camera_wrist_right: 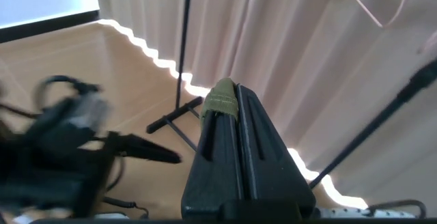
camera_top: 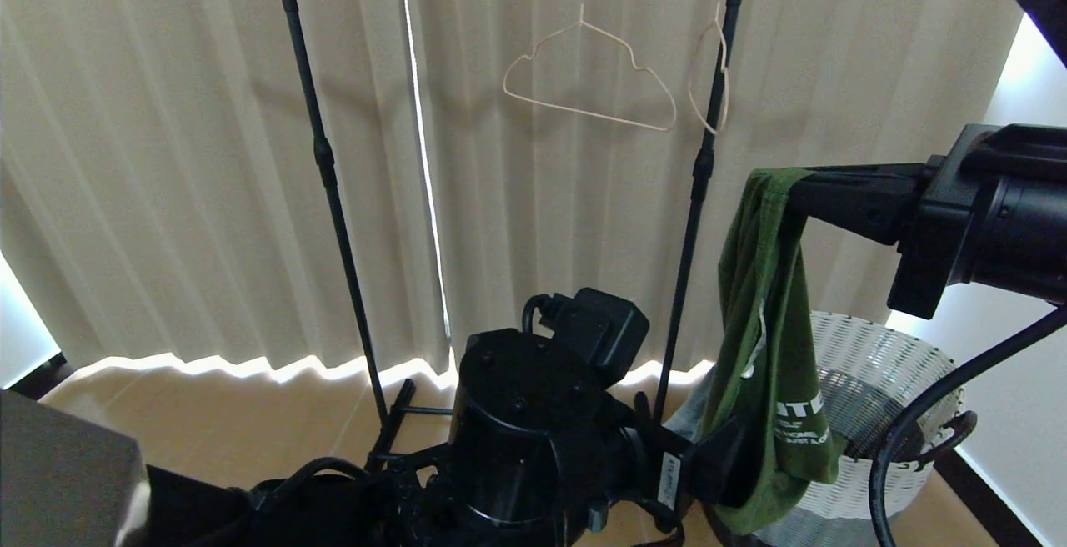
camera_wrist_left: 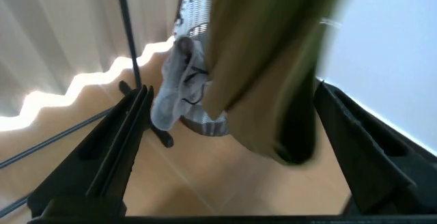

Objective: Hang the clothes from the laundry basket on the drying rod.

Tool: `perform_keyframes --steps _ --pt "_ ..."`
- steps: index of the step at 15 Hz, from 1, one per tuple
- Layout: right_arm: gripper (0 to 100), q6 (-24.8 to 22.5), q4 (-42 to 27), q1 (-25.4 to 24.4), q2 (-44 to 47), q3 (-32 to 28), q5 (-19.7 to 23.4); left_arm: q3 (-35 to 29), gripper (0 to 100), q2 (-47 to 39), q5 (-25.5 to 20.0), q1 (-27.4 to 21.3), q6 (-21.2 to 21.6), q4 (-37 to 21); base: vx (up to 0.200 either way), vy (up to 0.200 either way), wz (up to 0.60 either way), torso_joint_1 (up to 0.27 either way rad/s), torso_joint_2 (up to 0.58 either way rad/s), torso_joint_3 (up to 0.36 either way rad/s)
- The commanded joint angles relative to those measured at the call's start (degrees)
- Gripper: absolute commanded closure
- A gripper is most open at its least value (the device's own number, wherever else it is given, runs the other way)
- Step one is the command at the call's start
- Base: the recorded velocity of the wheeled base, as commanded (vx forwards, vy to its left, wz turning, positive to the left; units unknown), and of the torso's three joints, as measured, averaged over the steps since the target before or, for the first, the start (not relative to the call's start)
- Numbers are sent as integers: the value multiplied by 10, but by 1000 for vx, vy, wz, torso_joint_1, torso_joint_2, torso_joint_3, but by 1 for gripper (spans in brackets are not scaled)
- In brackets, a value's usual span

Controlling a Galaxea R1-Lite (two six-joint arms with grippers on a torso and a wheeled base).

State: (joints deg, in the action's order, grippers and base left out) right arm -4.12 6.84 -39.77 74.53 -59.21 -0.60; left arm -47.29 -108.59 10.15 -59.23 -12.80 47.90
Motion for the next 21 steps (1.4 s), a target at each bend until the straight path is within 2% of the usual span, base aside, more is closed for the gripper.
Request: perform_keyframes --steps 1,8,9,11,12,13,14,15,18,19,20,21 --pt "100 -1 0 -8 -4 -1 -1 -8 0 -26 0 18 1 2 0 0 0 0 0 0" --pt "100 -3 -1 -8 -4 -9 -2 -2 0 -58 0 34 1 26 0 0 0 0 0 0" --pt "100 -3 -1 -8 -5 -9 -3 11 0 -57 0 34 2 26 0 0 0 0 0 0" --pt "100 -3 -1 -7 -14 -7 -3 52 0 -53 0 33 6 65 0 0 0 0 0 0" --pt "100 -3 -1 -7 -14 -7 -3 52 0 -53 0 33 6 65 0 0 0 0 0 0" --pt "100 -3 -2 -5 -18 -4 -4 84 0 -53 0 33 11 101 0 0 0 0 0 0" --pt "100 -3 -2 -5 -22 -3 -4 92 100 -53 0 32 11 110 0 0 0 0 0 0" --pt "100 -3 -2 -5 -22 -2 -5 91 100 -53 0 32 13 115 0 0 0 0 0 0" --pt "100 -3 -2 7 -28 6 -5 109 100 -50 29 7 21 209 0 0 0 0 0 0" --pt "100 -3 -2 16 -29 7 -5 127 100 -36 42 4 63 229 0 0 0 0 0 0" --pt "100 -3 -2 21 -29 7 -5 135 100 -16 43 3 85 227 0 0 0 0 0 0" --pt "100 -3 -2 29 -36 7 -5 135 100 43 43 4 86 175 0 0 0 0 0 0"
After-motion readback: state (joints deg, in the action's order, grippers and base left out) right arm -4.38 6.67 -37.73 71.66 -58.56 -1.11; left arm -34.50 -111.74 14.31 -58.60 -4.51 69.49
